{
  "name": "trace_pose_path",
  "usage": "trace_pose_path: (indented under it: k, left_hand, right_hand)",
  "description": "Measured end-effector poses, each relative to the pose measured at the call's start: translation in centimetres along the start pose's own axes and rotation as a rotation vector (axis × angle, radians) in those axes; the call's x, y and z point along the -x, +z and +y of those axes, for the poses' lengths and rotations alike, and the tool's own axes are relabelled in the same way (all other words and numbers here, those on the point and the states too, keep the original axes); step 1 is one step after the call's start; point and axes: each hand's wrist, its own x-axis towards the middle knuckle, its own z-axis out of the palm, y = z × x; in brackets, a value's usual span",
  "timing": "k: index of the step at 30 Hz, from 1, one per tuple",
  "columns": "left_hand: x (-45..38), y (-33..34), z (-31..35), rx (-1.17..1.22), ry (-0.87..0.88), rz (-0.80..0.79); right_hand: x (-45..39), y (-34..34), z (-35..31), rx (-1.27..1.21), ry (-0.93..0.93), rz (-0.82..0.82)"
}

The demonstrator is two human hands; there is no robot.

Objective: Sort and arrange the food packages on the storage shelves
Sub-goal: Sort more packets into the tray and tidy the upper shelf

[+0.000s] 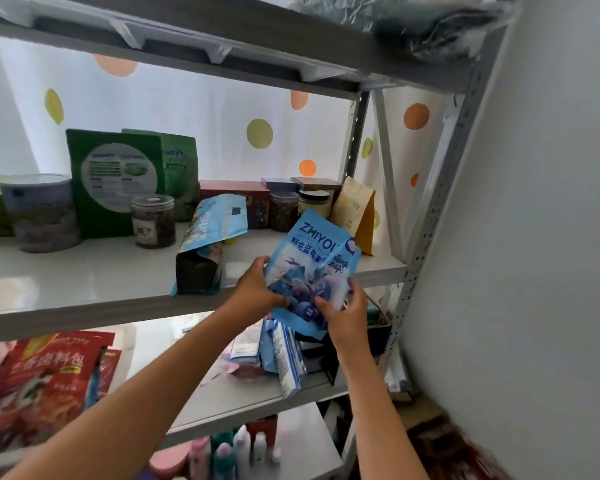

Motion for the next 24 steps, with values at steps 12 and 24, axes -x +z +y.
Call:
trace_pose_path:
  k: [12,24]
  left_hand:
    - [8.1,4.1,-6.3,0.24,-0.299,-0.135]
    - [21.0,7.7,-12.1,0.363,-0.518,0.03]
  right_hand:
    - [10.4,-6.1,3.0,-0.3,0.333,-0.243]
    - [19.5,-8.6,8.8,-0.361,0.607,-0.258]
